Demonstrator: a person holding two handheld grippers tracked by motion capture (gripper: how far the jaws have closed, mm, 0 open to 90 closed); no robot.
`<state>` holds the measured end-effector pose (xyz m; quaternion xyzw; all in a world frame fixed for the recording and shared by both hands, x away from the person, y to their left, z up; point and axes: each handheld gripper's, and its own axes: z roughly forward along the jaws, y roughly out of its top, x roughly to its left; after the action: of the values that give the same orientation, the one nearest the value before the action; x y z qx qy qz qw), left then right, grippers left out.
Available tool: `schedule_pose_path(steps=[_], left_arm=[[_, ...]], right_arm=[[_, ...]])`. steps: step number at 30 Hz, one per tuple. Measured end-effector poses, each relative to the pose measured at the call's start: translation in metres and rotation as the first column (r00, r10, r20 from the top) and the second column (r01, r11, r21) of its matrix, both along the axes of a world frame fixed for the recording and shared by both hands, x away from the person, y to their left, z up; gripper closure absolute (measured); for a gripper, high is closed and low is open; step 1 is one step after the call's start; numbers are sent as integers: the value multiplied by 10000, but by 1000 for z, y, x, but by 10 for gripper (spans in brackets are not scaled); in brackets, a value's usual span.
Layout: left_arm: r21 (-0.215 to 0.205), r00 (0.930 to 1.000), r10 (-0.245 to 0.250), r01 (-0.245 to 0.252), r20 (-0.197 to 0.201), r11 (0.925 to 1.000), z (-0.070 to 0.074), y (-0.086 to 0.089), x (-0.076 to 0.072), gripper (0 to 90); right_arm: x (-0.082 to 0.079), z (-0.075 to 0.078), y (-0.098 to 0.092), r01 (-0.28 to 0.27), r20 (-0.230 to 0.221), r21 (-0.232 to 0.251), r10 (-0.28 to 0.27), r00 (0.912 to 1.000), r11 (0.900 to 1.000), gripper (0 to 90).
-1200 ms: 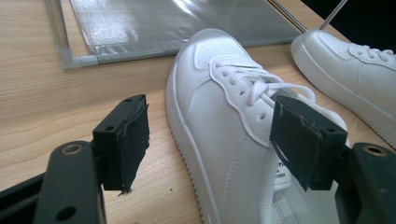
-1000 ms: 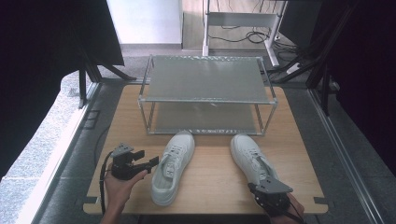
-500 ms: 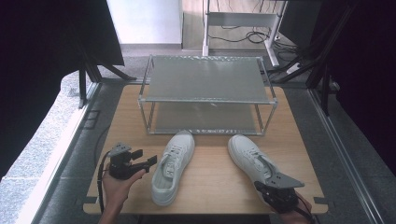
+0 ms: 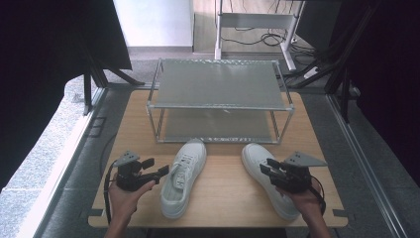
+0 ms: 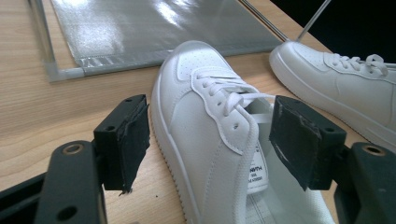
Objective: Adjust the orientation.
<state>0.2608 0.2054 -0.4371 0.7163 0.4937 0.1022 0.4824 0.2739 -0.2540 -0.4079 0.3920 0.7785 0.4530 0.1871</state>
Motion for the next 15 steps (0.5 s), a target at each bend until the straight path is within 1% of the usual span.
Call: schedule_pose_path(steps=[1, 2, 3, 4, 5, 7, 9, 11, 15], left_arm=[[-2, 10000, -29, 29, -32, 10000, 0, -1, 0, 300], [-10, 10000, -80, 80, -53, 10000, -1, -1, 1, 305], [9, 9999, -143, 143, -96, 9999, -1, -2, 1, 309], [1, 9998, -191, 191, -110, 9998, -2, -3, 1, 312], [19, 9996, -234, 235, -129, 9997, -2, -4, 0, 317], [18, 9995, -288, 288, -154, 9996, -1, -6, 0, 320], [4, 9992, -365, 365, -167, 9993, 0, -7, 0, 326], [-9, 9988, -448, 447, -214, 9990, 1, -8, -1, 337], [83, 9983, -526, 529, -267, 9986, 1, -10, -1, 353]], right_arm=[[4, 1, 0, 124, 90, 99, -125, 9999, 9999, 605], [6, 1, 0, 224, 283, 194, -229, 9993, 9996, 603], [7, 2, 0, 206, 214, 282, -212, 9995, 9994, 598], [7, 3, 1, 205, 244, 276, -212, 9995, 9994, 595], [3, 4, 0, 167, 337, 52, -169, 9993, 9998, 586], [1, 4, -2, 209, 344, 50, -210, 9992, 9998, 584], [-3, 4, -9, 312, 338, 146, -317, 9989, 9994, 583], [-6, 5, -19, 599, 345, 306, -610, 9975, 9977, 582], [-6, 4, -26, 775, 325, 444, -790, 9963, 9960, 580]])
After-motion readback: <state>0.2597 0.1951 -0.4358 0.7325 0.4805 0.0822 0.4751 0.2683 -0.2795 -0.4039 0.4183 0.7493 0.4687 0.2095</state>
